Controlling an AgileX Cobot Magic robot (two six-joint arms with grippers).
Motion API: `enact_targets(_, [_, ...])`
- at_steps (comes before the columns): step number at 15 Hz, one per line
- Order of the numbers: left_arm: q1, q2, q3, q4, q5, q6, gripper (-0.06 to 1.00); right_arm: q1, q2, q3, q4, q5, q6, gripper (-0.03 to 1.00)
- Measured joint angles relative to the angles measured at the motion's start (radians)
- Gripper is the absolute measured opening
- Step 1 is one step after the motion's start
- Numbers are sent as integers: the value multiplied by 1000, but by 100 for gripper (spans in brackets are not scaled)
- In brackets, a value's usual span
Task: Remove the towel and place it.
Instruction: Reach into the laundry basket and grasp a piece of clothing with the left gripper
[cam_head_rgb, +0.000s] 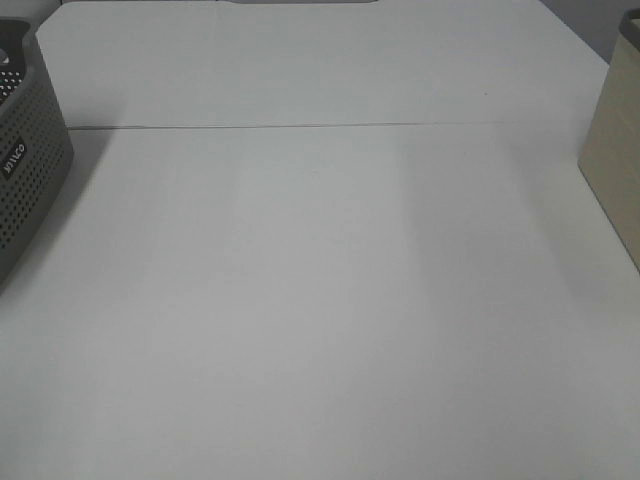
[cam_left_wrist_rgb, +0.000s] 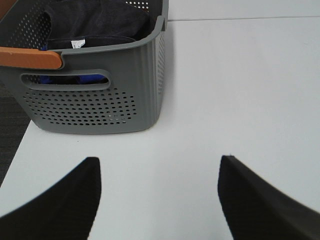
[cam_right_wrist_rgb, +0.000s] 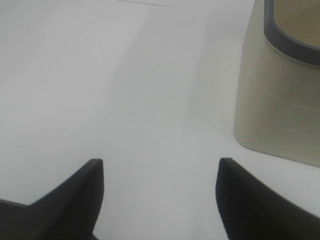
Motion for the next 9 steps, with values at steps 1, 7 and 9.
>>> enact_targets(1, [0,0,0,0,0,0,64,0,0,0,0,0,0,64])
enact_targets(7, [-17,0,0,18,0,6,89,0,0,0,0,0,0,64])
enact_targets(9, [-20,0,0,19,0,0,98,0,0,0,0,0,0,64])
